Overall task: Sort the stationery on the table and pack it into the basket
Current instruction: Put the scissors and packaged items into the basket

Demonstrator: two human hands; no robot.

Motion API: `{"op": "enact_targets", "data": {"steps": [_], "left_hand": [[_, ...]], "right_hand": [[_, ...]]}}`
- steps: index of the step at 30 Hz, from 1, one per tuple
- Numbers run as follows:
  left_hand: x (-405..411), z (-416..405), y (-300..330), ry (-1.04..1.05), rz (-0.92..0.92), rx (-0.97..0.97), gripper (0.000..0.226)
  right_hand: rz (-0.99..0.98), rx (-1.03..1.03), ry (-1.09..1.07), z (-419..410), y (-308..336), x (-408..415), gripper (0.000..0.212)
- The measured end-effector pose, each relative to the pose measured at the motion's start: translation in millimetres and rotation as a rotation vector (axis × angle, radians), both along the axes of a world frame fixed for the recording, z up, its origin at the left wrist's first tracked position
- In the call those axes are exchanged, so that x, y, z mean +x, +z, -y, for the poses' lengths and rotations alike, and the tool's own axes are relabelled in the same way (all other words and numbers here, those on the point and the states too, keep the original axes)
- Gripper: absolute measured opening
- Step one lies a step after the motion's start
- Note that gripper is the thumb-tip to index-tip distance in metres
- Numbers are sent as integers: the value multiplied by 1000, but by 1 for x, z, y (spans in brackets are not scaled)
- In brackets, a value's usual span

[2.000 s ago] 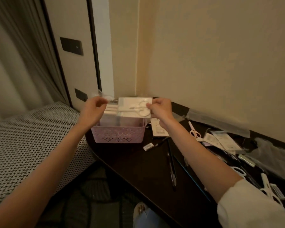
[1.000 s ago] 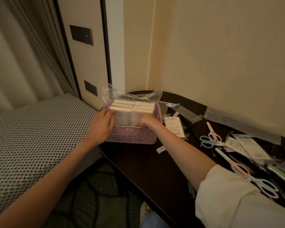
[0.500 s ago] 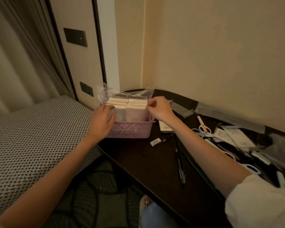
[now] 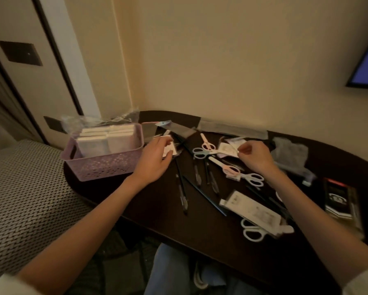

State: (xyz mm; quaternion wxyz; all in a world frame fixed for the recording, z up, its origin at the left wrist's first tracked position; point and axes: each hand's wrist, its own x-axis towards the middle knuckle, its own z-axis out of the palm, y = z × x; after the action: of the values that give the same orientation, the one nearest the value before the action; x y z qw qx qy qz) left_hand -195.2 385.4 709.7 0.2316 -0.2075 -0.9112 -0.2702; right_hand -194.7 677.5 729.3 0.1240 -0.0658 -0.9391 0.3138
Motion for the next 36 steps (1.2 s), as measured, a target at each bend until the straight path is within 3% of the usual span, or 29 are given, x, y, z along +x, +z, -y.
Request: {"op": "enact_targets", "data": {"steps": [8, 12, 15, 18, 23, 30, 36], "left_hand": [[-8, -83, -24, -149, 128, -244, 43], [-18, -104, -33, -150, 205, -297, 43], [-26, -115, -38, -143, 236, -338, 43], [-33, -120, -41, -129, 267, -346, 49], [-43, -116, -42, -109, 283, -292, 53], [-58, -114, -30, -65, 168, -137, 52], [-74, -116, -20, 48, 152, 58, 53]], "right_hand": [[-50, -116, -142, -80, -33, 29, 18], [-50, -132, -62, -83, -47, 34, 24], [-22, -21, 123, -71, -53, 30, 35], [13, 235, 340, -54, -51, 18, 44], [70, 361, 478, -34, -51, -3, 34], [-47, 229, 442, -26, -51, -14, 14], [-256, -297, 84, -52, -12, -22, 10]]}}
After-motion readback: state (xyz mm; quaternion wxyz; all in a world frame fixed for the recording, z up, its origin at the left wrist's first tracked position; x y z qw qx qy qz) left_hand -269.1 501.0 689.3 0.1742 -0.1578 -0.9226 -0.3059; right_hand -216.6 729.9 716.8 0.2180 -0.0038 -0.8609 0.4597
